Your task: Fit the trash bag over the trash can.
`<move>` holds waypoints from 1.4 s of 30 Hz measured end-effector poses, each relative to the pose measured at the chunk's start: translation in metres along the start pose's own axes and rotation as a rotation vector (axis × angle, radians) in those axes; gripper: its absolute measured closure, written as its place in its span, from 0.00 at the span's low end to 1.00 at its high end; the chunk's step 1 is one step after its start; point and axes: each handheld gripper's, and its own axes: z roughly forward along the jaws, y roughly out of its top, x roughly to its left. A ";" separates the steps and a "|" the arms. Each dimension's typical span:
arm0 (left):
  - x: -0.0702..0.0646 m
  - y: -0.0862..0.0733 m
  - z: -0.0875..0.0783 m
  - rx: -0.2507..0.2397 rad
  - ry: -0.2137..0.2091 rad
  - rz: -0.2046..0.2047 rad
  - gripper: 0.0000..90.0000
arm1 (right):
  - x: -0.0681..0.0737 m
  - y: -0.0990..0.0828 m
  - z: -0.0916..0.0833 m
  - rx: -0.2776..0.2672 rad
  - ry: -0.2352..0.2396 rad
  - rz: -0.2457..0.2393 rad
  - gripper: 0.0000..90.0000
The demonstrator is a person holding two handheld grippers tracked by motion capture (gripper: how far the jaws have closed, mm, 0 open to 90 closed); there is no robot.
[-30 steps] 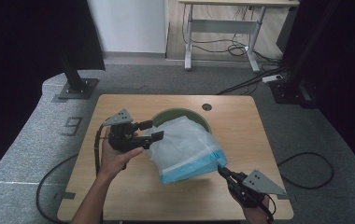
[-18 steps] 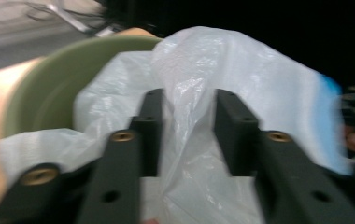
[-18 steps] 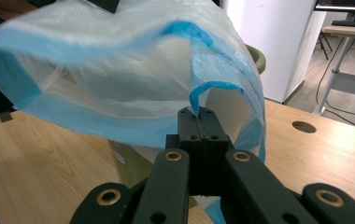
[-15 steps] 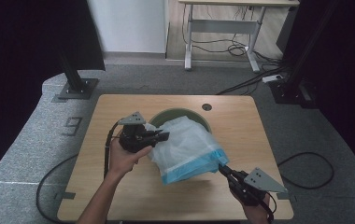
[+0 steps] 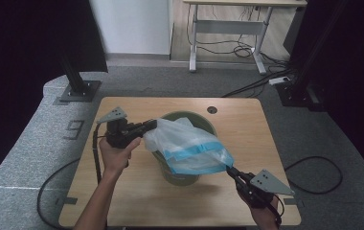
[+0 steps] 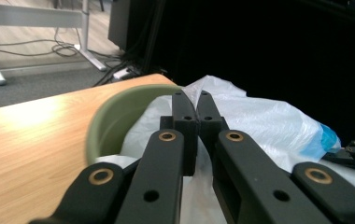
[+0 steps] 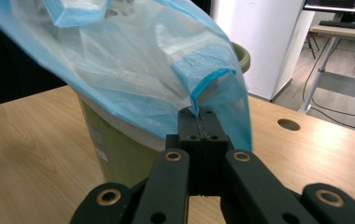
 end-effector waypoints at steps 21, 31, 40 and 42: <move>0.031 -0.071 -0.028 0.039 0.027 -0.069 1.00 | 0.025 -0.029 0.011 0.058 0.067 0.000 0.99; 0.037 -0.084 -0.023 0.082 0.048 -0.080 0.99 | 0.029 -0.061 0.034 0.146 0.109 0.046 0.99; 0.044 -0.090 -0.016 0.100 0.057 -0.107 0.99 | 0.026 -0.083 0.052 0.206 0.111 0.074 0.99; 0.046 -0.091 -0.014 0.103 0.057 -0.110 0.99 | 0.024 -0.089 0.057 0.232 0.108 0.080 0.99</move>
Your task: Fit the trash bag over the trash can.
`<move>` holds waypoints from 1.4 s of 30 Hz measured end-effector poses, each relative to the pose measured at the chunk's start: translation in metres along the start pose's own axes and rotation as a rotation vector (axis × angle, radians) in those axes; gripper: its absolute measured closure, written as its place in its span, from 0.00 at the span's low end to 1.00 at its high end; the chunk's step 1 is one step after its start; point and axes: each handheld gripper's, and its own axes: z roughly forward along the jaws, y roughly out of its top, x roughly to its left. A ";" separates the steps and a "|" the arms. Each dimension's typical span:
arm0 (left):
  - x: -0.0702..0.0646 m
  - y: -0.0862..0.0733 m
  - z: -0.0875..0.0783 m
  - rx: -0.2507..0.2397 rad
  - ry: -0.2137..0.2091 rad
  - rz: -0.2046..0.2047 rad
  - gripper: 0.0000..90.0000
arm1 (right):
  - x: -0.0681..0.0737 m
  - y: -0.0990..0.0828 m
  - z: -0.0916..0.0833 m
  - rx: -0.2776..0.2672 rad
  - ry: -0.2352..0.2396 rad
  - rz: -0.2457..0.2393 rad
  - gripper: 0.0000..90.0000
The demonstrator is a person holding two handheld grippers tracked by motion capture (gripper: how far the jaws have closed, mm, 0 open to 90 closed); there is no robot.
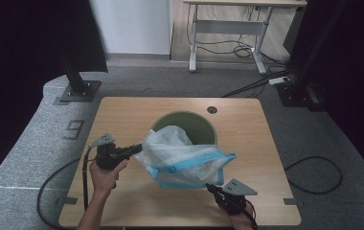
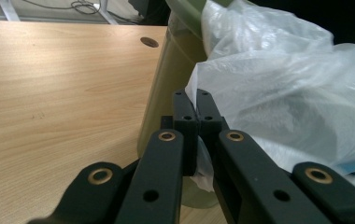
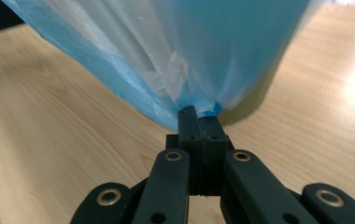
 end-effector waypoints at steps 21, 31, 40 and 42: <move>-0.002 -0.001 -0.004 -0.002 -0.014 0.021 0.99 | -0.024 0.029 -0.113 -0.274 -0.091 0.162 0.43; -0.003 0.006 -0.008 -0.012 -0.019 0.025 0.99 | -0.040 0.089 -0.080 -0.172 -0.091 -0.049 0.40; -0.003 0.009 -0.008 -0.008 -0.014 0.027 0.99 | -0.055 0.106 -0.064 -0.168 -0.039 -0.070 0.41; -0.003 0.010 -0.008 -0.008 -0.013 0.027 0.99 | -0.054 0.108 -0.066 -0.166 -0.055 -0.091 0.41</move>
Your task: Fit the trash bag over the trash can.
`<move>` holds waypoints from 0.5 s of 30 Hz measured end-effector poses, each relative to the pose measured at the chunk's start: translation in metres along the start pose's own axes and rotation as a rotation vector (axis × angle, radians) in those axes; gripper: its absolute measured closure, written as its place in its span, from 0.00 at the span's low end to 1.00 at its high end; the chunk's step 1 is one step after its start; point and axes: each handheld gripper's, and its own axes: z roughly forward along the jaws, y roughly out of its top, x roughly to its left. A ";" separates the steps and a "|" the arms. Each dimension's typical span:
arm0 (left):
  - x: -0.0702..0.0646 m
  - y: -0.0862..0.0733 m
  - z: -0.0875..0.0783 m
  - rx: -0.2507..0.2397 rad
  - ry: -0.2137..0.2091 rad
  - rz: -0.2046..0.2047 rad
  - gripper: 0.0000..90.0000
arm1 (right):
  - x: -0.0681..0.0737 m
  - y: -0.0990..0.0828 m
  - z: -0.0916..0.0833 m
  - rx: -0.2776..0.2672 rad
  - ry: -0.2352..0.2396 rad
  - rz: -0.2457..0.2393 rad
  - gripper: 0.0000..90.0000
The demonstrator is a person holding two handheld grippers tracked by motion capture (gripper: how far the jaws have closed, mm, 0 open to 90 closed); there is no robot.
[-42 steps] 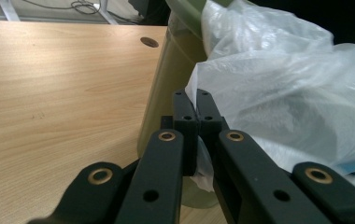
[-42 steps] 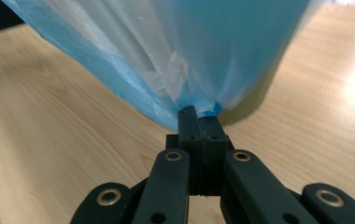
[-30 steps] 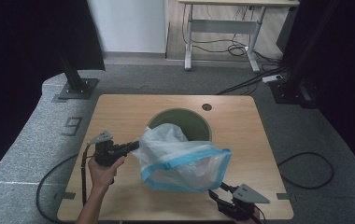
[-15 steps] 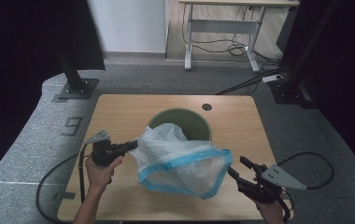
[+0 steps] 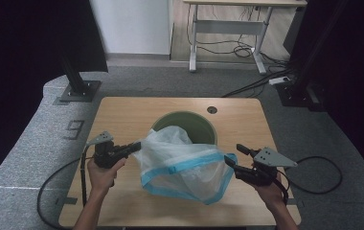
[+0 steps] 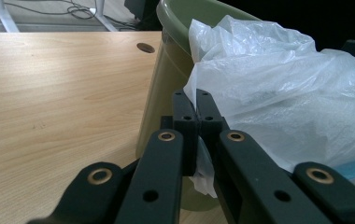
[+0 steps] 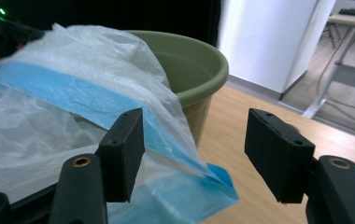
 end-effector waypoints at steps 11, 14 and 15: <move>0.001 0.001 0.000 0.007 0.006 -0.003 0.99 | 0.004 -0.023 0.018 0.068 0.045 -0.008 0.41; 0.001 0.003 0.002 0.013 0.008 -0.001 0.99 | 0.002 -0.026 0.024 0.081 0.048 -0.010 0.46; 0.001 0.004 0.002 0.015 0.010 0.000 0.99 | 0.001 -0.027 0.026 0.082 0.045 -0.015 0.50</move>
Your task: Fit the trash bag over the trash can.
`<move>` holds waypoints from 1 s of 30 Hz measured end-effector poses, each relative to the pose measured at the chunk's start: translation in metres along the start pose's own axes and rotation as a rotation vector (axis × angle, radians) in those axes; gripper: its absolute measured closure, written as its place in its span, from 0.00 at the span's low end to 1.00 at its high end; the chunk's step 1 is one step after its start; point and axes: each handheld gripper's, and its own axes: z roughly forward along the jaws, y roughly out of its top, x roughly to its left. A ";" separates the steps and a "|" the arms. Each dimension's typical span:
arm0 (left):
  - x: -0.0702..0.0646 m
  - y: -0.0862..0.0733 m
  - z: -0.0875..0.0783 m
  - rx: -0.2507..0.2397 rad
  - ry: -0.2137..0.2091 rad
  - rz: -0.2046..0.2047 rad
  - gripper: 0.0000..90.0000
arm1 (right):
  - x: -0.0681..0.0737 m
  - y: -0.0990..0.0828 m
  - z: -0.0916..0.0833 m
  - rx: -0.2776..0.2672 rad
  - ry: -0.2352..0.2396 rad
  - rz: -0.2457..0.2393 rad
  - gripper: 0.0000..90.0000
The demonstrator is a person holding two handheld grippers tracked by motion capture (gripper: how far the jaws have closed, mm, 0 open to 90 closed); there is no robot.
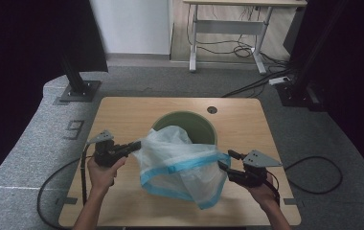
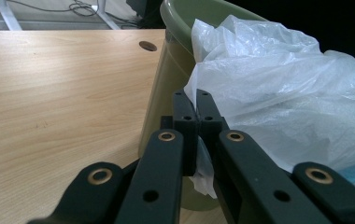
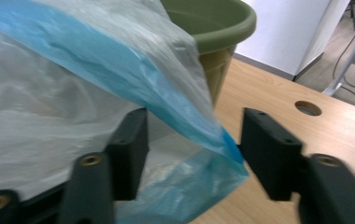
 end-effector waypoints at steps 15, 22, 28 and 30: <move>-0.002 0.008 -0.003 -0.011 0.002 0.011 0.99 | -0.007 0.008 0.002 -0.041 0.031 -0.048 0.99; -0.003 0.029 -0.003 -0.013 0.019 0.037 1.00 | -0.022 0.032 -0.001 -0.081 -0.027 -0.004 0.99; 0.002 0.044 0.002 -0.004 0.036 0.043 1.00 | -0.032 0.054 0.014 -0.071 -0.074 -0.010 0.99; 0.004 0.047 0.003 0.002 0.040 0.049 1.00 | -0.033 0.059 0.019 -0.069 -0.094 -0.020 0.99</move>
